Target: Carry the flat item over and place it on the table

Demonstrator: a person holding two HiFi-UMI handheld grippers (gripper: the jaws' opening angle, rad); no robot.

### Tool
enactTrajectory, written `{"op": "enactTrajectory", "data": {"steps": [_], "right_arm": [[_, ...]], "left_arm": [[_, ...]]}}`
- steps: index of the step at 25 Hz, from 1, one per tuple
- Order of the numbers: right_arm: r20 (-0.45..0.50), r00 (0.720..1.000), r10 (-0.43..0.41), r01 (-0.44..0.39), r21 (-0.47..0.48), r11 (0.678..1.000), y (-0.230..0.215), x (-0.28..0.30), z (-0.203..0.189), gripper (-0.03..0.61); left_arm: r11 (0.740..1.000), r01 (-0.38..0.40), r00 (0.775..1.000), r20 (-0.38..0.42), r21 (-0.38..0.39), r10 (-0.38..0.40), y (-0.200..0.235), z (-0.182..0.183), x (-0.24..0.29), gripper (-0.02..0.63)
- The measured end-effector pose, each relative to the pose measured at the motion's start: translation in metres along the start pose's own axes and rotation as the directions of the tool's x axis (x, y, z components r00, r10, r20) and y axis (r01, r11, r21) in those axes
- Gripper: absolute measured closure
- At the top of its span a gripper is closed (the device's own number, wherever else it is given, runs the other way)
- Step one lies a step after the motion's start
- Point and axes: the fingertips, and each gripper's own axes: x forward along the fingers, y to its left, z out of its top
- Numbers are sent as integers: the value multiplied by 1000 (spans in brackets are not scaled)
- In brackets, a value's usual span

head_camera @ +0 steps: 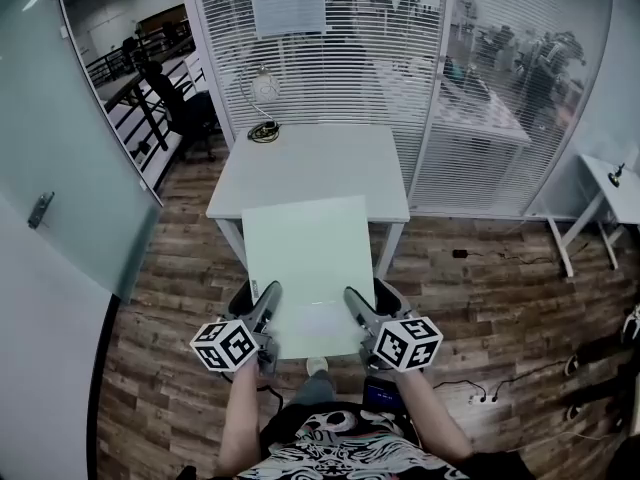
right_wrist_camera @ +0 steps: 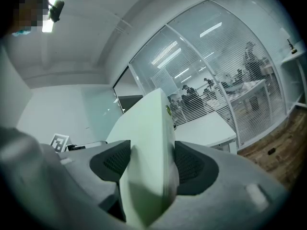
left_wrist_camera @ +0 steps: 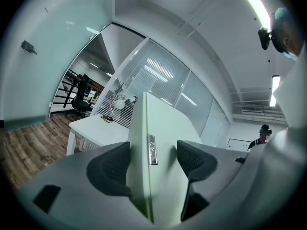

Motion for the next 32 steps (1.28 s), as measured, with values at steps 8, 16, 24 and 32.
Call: {"op": "enactTrajectory", "data": {"steps": [8, 16, 24, 32], "right_arm": [[-29, 1000, -13, 13, 17, 1000, -31, 44, 5, 302], [-48, 998, -34, 36, 36, 999, -86, 151, 28, 302], [-66, 996, -63, 67, 61, 996, -136, 275, 64, 302], [-58, 991, -123, 128, 93, 987, -180, 351, 84, 302]], "left_arm": [[1000, -8, 1000, -23, -25, 7, 27, 1, 48, 310], [999, -12, 999, -53, -36, 10, 89, 30, 152, 310], [999, -10, 996, -93, -51, 5, 161, 76, 267, 311], [998, 33, 988, -148, -54, -41, 205, 100, 357, 311]]}}
